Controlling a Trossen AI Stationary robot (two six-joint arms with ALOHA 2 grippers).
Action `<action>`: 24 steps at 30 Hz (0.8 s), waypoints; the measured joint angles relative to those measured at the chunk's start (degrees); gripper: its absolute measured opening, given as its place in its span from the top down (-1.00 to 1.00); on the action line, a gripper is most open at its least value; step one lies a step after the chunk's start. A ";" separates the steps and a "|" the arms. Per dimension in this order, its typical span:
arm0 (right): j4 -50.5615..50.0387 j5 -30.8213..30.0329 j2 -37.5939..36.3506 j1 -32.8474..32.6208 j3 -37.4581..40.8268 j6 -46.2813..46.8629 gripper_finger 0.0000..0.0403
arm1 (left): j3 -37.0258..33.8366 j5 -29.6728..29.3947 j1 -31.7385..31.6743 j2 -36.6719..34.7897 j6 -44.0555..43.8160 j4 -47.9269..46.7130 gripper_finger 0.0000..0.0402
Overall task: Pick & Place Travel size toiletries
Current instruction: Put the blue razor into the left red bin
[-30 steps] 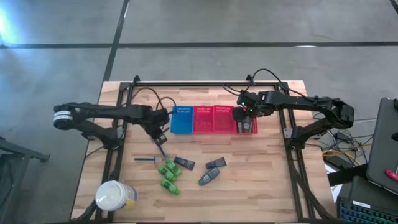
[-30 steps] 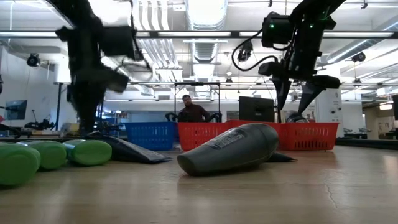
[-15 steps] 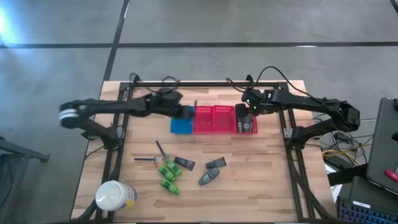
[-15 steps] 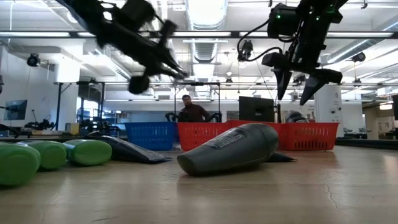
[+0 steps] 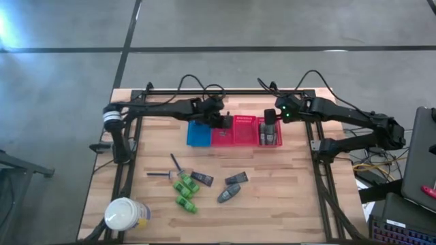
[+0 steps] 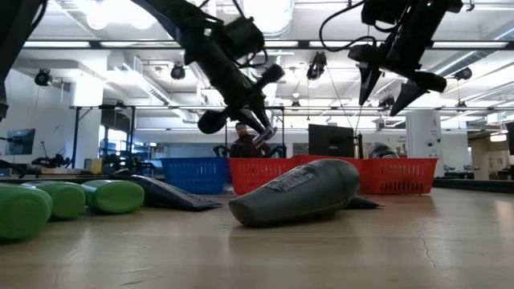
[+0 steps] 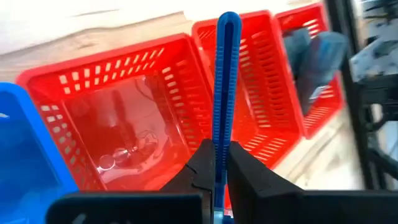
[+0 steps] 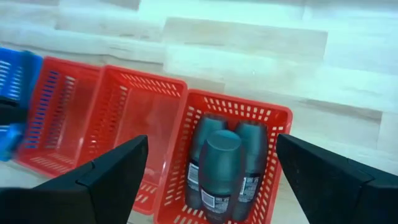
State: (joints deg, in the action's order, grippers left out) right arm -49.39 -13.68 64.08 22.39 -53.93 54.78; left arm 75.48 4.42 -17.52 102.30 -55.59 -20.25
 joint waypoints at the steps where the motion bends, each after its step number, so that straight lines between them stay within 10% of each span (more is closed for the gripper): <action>1: 0.04 -0.04 -0.52 0.00 0.00 -0.25 -0.77 | 0.94 -0.11 0.00 1.01 -0.02 -1.16 0.88; 12: 0.33 -1.48 -2.71 -0.02 0.11 -4.32 -0.73 | 2.08 -2.59 0.55 6.89 -3.24 -3.08 0.78; 24: 0.46 -1.46 -2.19 -0.02 0.22 -6.00 -0.61 | 2.92 5.65 1.37 4.79 5.93 -5.15 0.08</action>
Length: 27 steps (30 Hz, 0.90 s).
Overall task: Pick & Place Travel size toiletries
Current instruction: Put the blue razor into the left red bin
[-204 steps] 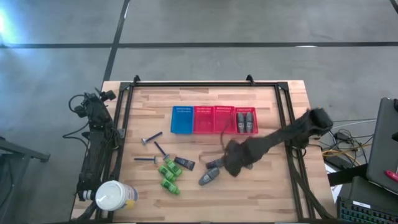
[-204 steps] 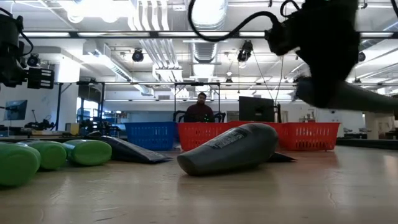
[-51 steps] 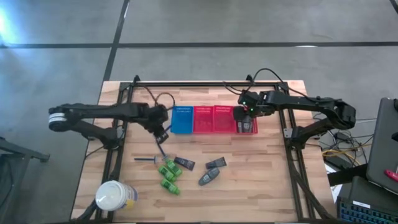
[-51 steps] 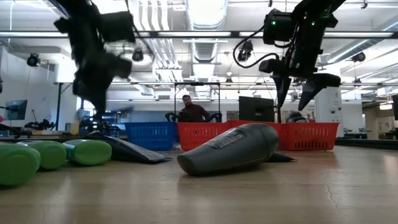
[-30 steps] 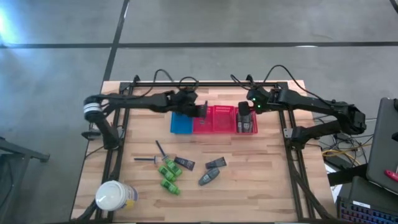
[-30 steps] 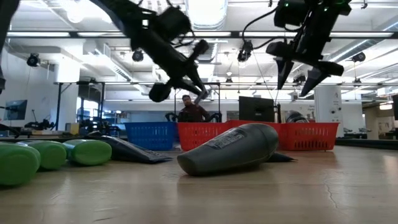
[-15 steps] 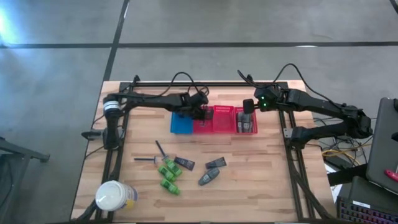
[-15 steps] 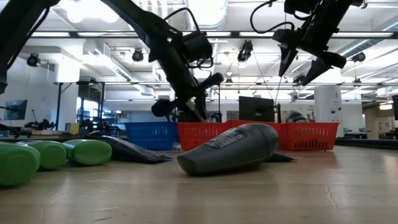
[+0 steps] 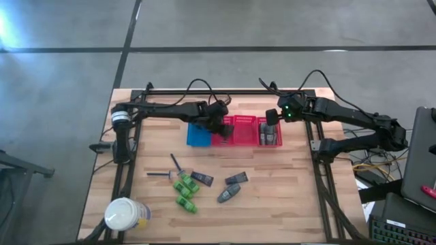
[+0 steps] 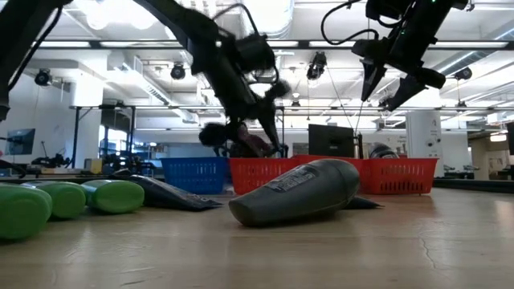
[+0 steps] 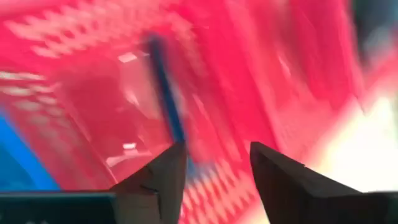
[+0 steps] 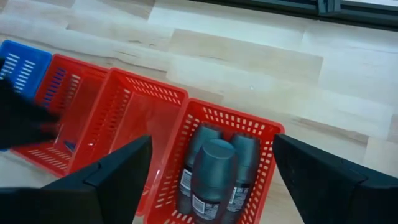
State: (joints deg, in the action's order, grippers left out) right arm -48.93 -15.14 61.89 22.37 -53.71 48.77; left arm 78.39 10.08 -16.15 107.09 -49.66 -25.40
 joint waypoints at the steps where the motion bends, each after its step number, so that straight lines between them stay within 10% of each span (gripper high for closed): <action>1: 0.00 0.00 0.00 0.00 0.00 0.00 -0.61 | 0.39 2.58 0.25 -1.31 3.59 -2.09 0.06; 9: 0.00 0.09 0.04 0.02 0.00 -1.48 -0.57 | 0.60 0.70 3.98 -14.75 33.64 -38.91 0.04; 15: 0.26 0.11 0.04 0.04 0.01 -2.54 -0.62 | -4.71 0.59 13.57 -23.12 49.60 -44.52 0.04; 27: 0.56 0.09 0.07 0.04 0.04 -2.47 -0.79 | -22.20 -8.35 33.92 -28.66 29.11 -39.66 -0.03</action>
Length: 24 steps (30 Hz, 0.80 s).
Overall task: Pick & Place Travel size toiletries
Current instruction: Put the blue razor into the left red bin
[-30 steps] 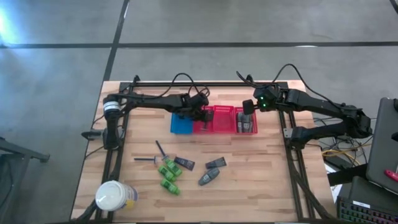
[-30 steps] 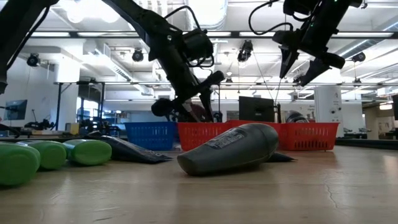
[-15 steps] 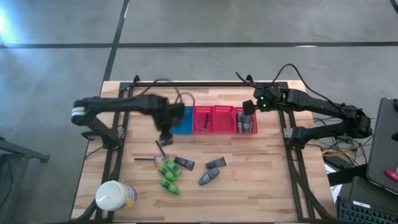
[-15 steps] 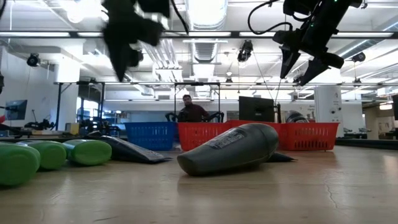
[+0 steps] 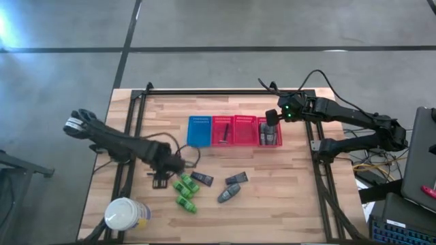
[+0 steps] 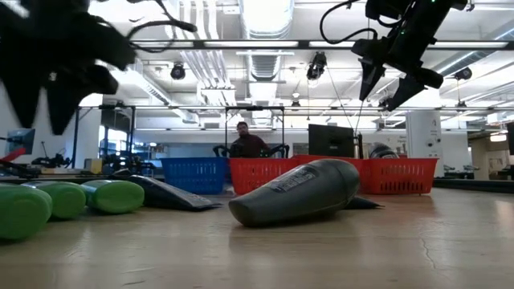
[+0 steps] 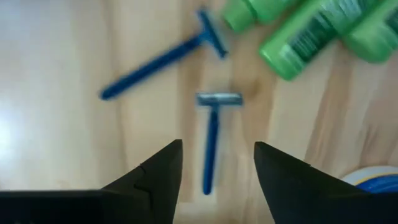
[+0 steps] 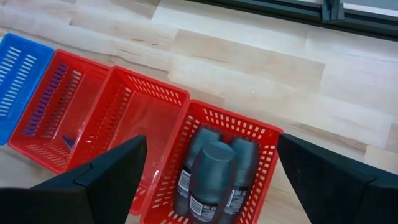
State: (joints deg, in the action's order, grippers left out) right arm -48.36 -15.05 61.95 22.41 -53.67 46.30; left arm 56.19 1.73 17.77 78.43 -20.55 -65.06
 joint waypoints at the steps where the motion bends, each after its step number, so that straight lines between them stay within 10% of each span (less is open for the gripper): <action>1: 0.08 0.01 0.00 0.00 0.00 0.00 -0.79 | -0.88 0.01 1.36 -0.39 -0.35 1.15 -0.06; 10: 1.89 0.00 0.00 0.00 0.02 0.20 -0.68 | -10.54 -0.83 4.03 -1.28 -5.98 10.48 -0.33; 24: 2.04 0.00 0.00 0.00 0.02 0.81 -0.53 | -21.33 -1.43 4.05 -1.52 -12.92 21.09 -0.17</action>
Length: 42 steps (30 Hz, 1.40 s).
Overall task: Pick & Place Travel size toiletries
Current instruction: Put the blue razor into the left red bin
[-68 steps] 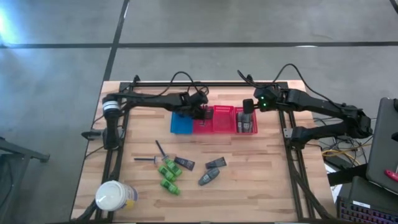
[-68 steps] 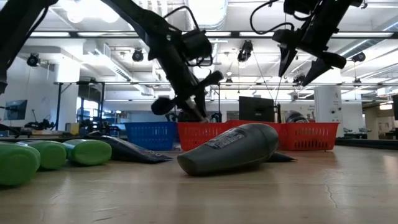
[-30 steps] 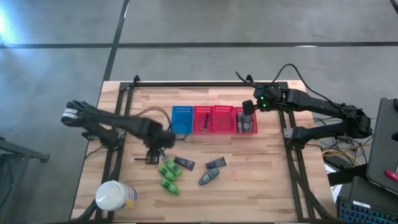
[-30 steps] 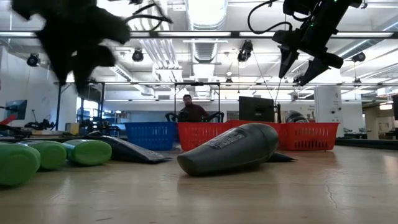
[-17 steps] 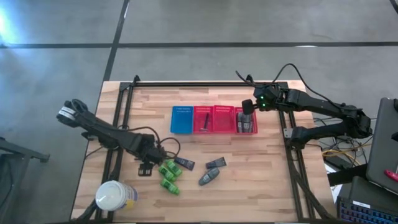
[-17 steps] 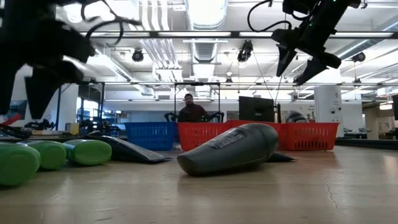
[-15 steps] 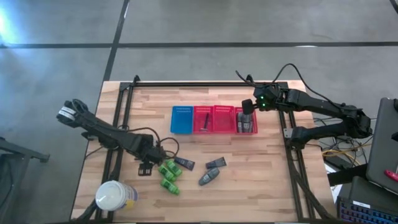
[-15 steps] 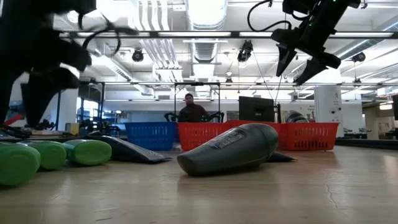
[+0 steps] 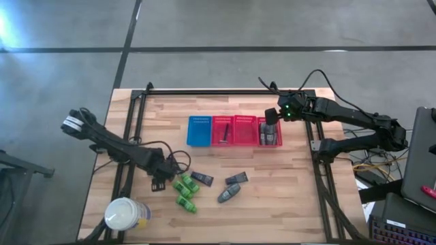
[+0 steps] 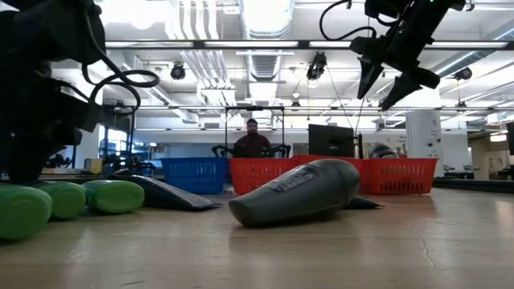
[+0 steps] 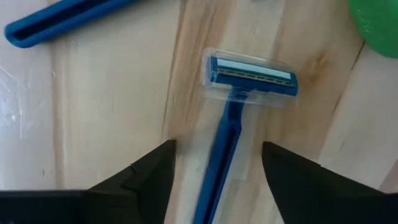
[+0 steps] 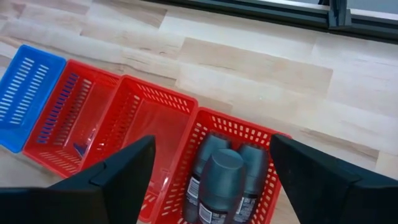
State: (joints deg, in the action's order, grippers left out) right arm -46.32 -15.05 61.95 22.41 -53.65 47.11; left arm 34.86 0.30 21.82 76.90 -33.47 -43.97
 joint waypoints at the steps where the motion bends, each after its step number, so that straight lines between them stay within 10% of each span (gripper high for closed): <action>1: 0.00 0.01 0.00 0.00 0.00 0.44 -0.52 | -0.20 -0.40 0.00 -0.02 -0.01 0.20 -0.12; 15: -0.01 0.00 0.02 0.00 0.00 2.43 -0.39 | -1.88 -2.21 -0.52 -0.86 -8.31 4.01 0.89; 21: 0.07 0.00 0.02 0.01 0.02 2.43 -0.35 | 2.04 2.60 -1.29 -9.86 -18.93 5.38 0.89; 29: 0.45 -0.04 0.02 0.02 0.02 2.82 -0.33 | 4.18 -7.90 -16.88 -21.03 -35.38 16.51 0.89; 35: 0.46 -0.04 0.02 0.02 -0.22 2.82 -0.43 | 4.38 -5.19 -32.53 -13.45 -34.84 40.30 0.89; 42: 0.43 -0.04 0.02 0.02 -0.26 2.84 -0.59 | 16.55 -1.10 -36.80 6.21 -29.07 43.06 0.89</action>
State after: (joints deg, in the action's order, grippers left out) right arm -45.89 -15.09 61.98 22.44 -53.91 49.95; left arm 51.41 -0.80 -14.98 83.11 -62.54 -0.91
